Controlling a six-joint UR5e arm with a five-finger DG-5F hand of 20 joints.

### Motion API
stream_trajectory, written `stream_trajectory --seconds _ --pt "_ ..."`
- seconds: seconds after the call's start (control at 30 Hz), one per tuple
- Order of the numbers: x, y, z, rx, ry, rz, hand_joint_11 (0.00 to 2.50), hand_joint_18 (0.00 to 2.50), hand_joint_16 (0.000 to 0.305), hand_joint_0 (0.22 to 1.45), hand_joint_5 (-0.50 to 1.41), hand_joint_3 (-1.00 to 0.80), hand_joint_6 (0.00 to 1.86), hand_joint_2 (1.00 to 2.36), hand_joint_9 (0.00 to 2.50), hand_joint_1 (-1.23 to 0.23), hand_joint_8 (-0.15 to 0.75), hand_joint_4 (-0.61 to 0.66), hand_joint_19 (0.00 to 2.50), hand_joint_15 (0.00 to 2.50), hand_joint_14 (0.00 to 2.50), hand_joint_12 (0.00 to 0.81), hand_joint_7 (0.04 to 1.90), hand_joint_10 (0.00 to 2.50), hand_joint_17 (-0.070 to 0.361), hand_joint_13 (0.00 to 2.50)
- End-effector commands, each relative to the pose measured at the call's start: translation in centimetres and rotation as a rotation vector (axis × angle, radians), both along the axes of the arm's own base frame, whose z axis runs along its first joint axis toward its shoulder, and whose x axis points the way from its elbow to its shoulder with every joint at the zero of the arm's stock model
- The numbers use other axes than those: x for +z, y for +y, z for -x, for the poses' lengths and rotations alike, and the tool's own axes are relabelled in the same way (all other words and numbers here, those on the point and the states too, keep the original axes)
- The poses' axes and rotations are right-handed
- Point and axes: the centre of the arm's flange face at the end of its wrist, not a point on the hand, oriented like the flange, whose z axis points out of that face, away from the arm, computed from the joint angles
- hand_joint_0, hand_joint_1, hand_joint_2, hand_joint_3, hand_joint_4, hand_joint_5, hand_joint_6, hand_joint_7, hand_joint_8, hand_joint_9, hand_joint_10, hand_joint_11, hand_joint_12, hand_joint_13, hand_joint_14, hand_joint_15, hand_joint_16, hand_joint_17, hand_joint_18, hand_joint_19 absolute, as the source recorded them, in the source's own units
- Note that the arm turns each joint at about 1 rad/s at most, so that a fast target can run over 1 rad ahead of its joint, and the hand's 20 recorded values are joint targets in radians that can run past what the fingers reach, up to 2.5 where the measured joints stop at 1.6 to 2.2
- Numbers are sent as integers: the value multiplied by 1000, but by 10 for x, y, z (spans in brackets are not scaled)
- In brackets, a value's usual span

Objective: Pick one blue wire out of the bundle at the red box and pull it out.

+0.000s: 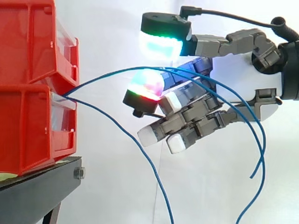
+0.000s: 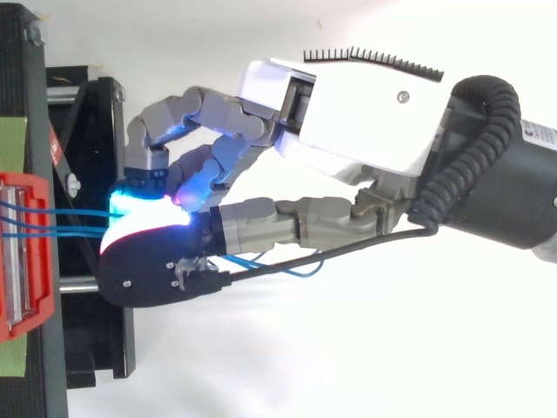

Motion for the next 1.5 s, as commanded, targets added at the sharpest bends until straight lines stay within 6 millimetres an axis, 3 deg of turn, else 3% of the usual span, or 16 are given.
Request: stream_trajectory --seconds 0.0,0.47,0.8,0.93,1.1,1.2,1.47 --pt "0 0 0 0 0 1 811 803 61 589 -158 -294 872 1016 996 -629 405 295 594 440 14 471 1182 20 136 783" --pt "0 0 0 0 0 1 849 811 60 603 -168 -181 896 1019 974 -789 403 265 571 442 14 470 1194 23 136 788" --pt "0 0 0 0 0 1 834 768 61 695 -205 -337 917 1013 837 -925 369 276 500 413 15 456 1095 21 136 705" --pt "0 0 0 0 0 -1 839 757 60 637 -202 -500 911 1000 854 -881 369 282 525 415 15 453 1066 20 135 703" --pt "0 0 0 0 0 -1 825 780 64 521 -174 -500 882 1000 950 -641 402 296 572 424 13 479 1129 19 143 741" --pt "0 0 0 0 0 -1 807 809 63 545 -157 -500 872 1000 1013 -554 403 293 593 433 14 476 1153 20 141 768" --pt "3 0 -1 0 -4 -3 857 827 60 594 -150 -291 889 1016 1075 -664 417 290 589 439 15 470 1199 21 135 807"
